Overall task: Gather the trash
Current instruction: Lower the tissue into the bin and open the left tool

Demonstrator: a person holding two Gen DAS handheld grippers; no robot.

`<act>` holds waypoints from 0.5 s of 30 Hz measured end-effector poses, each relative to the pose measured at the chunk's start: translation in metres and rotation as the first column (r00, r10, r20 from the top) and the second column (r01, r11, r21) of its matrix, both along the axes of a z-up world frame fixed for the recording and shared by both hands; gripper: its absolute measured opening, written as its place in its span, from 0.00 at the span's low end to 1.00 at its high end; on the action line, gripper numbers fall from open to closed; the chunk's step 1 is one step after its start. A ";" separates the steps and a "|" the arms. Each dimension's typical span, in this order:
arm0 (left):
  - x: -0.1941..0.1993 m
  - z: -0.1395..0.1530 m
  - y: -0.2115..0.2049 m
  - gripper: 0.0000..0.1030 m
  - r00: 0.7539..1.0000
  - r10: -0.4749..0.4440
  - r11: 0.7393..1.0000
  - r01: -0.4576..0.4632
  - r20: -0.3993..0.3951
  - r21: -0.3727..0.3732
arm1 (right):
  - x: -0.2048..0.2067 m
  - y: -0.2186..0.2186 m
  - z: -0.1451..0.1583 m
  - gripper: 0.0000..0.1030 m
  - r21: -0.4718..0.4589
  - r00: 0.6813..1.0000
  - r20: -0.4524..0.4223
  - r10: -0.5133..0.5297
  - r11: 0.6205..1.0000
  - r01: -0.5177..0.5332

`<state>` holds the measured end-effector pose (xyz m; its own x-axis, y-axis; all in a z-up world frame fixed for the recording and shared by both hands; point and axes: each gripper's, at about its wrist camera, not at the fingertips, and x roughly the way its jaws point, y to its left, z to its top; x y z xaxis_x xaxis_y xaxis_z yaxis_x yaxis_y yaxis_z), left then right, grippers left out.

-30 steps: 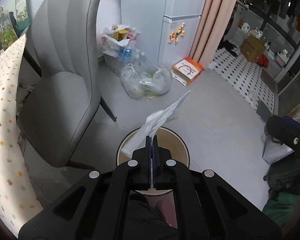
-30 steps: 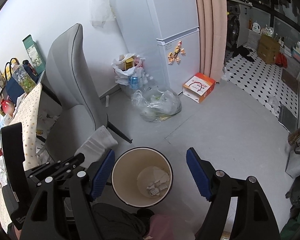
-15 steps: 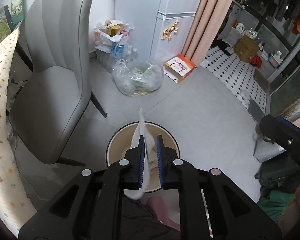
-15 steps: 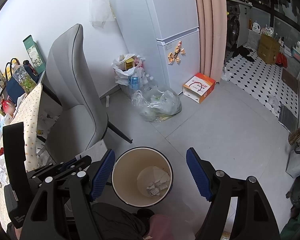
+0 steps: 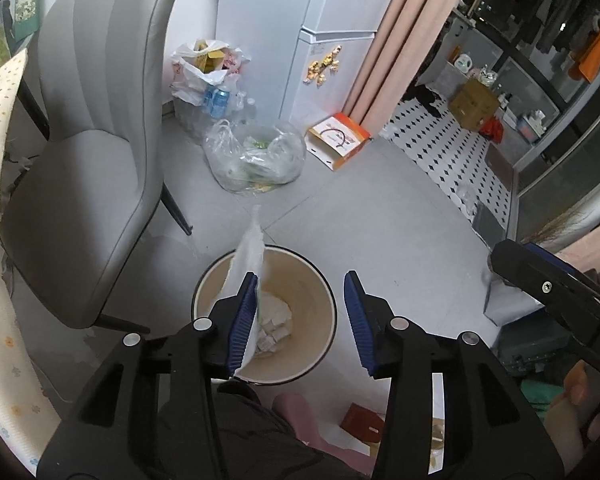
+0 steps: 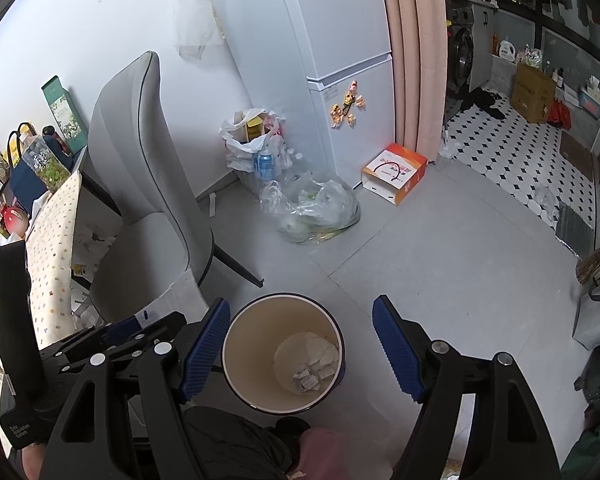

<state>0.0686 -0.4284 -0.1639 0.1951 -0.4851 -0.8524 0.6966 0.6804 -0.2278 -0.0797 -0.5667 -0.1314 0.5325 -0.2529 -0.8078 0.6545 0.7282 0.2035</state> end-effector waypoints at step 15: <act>-0.014 -0.005 -0.013 0.48 0.999 -0.033 0.999 0.033 -0.004 0.037 | -0.017 -0.011 0.002 0.71 0.002 0.999 0.015 -0.035 0.999 0.035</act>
